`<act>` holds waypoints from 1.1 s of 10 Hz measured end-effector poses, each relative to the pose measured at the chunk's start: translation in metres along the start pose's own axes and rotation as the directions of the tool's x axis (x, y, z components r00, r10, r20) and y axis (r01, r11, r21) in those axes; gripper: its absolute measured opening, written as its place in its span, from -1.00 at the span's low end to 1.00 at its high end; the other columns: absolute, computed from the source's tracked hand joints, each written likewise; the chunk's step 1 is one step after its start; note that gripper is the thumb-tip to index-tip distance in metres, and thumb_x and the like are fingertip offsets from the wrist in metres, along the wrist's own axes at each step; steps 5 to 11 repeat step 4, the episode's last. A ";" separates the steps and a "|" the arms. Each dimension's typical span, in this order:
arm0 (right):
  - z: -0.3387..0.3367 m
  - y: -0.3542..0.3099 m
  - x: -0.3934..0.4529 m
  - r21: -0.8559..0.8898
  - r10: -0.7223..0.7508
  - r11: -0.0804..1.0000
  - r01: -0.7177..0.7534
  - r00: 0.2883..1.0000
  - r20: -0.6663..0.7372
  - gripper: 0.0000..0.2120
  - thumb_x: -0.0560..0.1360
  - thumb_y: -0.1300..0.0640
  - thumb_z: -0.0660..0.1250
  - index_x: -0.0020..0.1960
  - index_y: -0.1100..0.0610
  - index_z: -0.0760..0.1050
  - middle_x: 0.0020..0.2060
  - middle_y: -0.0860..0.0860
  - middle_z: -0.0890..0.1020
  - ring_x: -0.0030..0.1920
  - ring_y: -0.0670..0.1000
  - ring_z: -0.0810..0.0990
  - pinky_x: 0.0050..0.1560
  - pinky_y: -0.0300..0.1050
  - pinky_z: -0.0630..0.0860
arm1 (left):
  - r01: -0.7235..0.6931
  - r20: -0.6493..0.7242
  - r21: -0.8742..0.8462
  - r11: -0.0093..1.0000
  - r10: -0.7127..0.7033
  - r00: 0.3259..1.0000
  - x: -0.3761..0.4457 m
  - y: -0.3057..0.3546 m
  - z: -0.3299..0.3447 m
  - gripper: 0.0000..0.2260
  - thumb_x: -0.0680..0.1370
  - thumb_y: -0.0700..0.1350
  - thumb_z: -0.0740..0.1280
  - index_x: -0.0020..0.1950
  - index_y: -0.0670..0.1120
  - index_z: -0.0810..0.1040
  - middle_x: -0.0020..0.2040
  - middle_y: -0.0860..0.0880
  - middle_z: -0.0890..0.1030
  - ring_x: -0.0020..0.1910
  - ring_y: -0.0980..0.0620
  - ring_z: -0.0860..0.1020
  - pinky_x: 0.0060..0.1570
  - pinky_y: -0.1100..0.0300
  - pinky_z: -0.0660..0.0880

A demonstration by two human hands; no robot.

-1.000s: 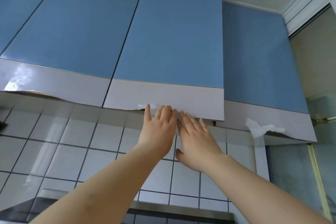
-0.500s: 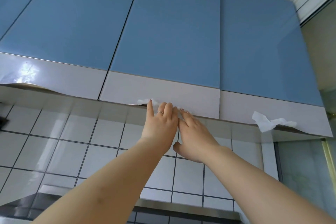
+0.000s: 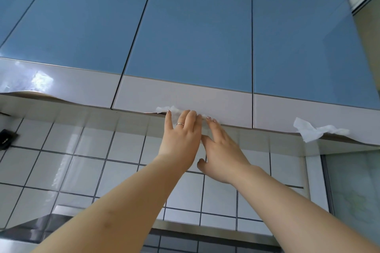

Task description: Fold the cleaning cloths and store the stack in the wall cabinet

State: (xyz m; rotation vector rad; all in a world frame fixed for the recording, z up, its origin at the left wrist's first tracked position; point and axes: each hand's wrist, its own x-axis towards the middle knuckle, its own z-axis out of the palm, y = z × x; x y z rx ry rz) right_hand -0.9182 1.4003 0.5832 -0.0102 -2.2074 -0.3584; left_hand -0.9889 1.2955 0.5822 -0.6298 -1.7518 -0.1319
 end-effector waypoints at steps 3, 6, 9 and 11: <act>-0.006 0.004 -0.001 -0.016 0.026 1.000 -0.025 0.999 0.044 -0.52 0.50 -0.02 0.24 0.37 0.12 0.32 0.52 0.01 -0.25 0.54 0.01 -0.22 0.44 -0.10 0.13 | -0.028 0.096 -0.047 0.999 0.032 0.995 0.006 -0.007 -0.016 -0.28 0.49 -0.19 0.24 0.53 -0.10 -0.10 0.52 -0.03 -0.01 0.53 0.02 -0.03 0.44 -0.20 -0.15; -0.023 0.005 0.001 -0.024 0.019 1.000 -0.017 0.997 0.077 -0.45 0.50 -0.02 0.24 0.43 0.13 0.23 0.54 0.03 -0.17 0.54 0.05 -0.09 0.45 -0.07 0.11 | -0.041 0.178 -0.081 0.996 0.055 0.983 0.001 -0.014 -0.032 -0.27 0.51 -0.19 0.20 0.53 -0.08 -0.19 0.55 -0.01 -0.07 0.54 0.02 -0.12 0.44 -0.18 -0.18; -0.023 0.005 0.001 -0.024 0.019 1.000 -0.017 0.997 0.077 -0.45 0.50 -0.02 0.24 0.43 0.13 0.23 0.54 0.03 -0.17 0.54 0.05 -0.09 0.45 -0.07 0.11 | -0.041 0.178 -0.081 0.996 0.055 0.983 0.001 -0.014 -0.032 -0.27 0.51 -0.19 0.20 0.53 -0.08 -0.19 0.55 -0.01 -0.07 0.54 0.02 -0.12 0.44 -0.18 -0.18; -0.023 0.005 0.001 -0.024 0.019 1.000 -0.017 0.997 0.077 -0.45 0.50 -0.02 0.24 0.43 0.13 0.23 0.54 0.03 -0.17 0.54 0.05 -0.09 0.45 -0.07 0.11 | -0.041 0.178 -0.081 0.996 0.055 0.983 0.001 -0.014 -0.032 -0.27 0.51 -0.19 0.20 0.53 -0.08 -0.19 0.55 -0.01 -0.07 0.54 0.02 -0.12 0.44 -0.18 -0.18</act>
